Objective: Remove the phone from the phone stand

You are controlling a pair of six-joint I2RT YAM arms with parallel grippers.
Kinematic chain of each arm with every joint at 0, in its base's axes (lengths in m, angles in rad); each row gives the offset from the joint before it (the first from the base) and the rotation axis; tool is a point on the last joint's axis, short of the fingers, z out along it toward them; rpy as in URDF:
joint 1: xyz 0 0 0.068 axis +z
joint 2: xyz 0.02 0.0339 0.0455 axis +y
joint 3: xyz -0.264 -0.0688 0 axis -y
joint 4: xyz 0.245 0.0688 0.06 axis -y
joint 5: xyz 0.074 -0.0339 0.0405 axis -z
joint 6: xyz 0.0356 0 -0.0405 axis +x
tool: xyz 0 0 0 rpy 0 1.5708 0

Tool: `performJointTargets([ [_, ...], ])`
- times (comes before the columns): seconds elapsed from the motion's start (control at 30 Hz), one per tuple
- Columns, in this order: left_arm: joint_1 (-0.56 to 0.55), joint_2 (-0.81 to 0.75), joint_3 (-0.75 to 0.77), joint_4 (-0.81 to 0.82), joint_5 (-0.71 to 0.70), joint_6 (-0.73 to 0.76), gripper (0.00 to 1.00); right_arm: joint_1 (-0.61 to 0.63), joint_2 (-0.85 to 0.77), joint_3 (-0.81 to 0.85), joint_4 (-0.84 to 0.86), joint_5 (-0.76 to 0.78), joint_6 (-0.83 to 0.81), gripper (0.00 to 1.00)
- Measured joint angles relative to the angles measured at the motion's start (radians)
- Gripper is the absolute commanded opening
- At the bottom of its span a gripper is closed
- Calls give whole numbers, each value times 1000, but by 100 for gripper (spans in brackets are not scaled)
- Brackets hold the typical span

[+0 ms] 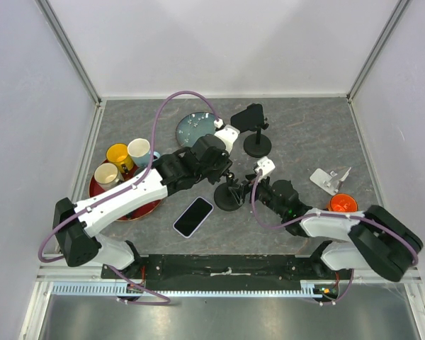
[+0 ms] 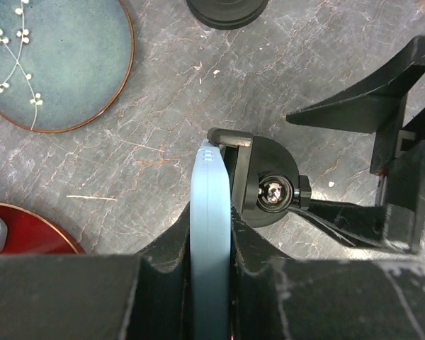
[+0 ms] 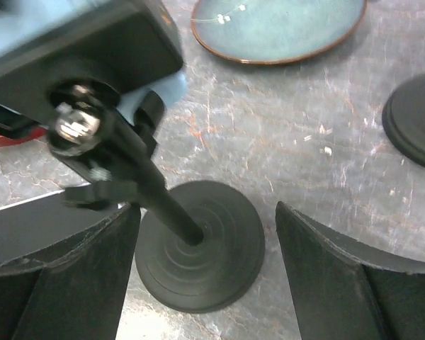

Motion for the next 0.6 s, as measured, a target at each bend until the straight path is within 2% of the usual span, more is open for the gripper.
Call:
performJointTargets([
  [0.13,0,0,0,0,-10,0,2,0,-92,78,-172,-33,-48,83],
  [0.27,0,0,0,-5,-22,0,2,0,-97,171,-296,-71,-80,81],
  [0.6,-1,0,0,-6,-21,-1,2,0,-49,302,-390,-150,-93,77],
])
